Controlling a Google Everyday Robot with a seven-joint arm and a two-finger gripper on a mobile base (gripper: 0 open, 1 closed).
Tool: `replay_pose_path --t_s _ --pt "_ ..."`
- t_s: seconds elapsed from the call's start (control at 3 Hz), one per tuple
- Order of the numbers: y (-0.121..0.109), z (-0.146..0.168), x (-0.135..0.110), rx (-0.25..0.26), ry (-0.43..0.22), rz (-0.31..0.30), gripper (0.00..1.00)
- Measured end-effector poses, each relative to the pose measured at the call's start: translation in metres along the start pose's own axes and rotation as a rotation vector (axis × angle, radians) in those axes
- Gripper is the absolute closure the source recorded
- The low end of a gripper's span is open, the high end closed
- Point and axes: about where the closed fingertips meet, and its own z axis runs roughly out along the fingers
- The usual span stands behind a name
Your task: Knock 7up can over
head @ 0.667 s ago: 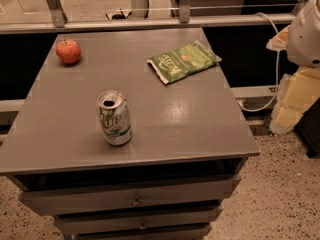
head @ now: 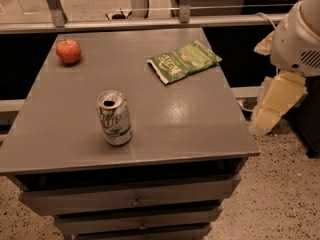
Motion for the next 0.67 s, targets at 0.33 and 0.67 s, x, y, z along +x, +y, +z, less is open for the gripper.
replay_pose_path --t_s 0.33,0.67 --pt "0.012 0.028 -0.041 -0.024 -0.122 0.108 0.0" --pt "0.022 0.052 -0.074 -0.047 -0.227 0.172 0.0"
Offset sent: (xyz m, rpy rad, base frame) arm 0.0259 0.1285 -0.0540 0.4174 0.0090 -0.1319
